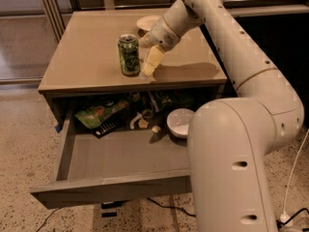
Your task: Place green can into top drawer
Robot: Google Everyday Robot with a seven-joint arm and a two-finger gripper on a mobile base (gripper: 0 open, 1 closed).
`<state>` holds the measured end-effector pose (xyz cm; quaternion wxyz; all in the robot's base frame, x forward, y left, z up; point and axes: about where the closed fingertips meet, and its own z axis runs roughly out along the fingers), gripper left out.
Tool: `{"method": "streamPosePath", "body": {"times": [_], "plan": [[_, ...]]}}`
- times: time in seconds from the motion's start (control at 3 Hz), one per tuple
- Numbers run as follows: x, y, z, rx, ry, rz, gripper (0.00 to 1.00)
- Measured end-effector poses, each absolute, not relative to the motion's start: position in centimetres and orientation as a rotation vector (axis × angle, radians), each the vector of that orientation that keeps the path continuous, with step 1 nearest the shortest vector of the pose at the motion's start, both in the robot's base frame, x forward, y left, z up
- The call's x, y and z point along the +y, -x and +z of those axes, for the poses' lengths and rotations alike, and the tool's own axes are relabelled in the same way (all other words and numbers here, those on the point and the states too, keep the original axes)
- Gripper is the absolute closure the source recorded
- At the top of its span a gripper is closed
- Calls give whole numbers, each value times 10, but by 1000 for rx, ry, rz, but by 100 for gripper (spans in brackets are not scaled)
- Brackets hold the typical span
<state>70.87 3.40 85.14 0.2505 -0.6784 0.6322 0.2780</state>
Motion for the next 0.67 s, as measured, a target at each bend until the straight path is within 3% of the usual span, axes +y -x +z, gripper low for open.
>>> {"method": "streamPosePath", "body": {"times": [0.67], "plan": [[46, -735, 865, 1676, 1820, 702, 4]]}}
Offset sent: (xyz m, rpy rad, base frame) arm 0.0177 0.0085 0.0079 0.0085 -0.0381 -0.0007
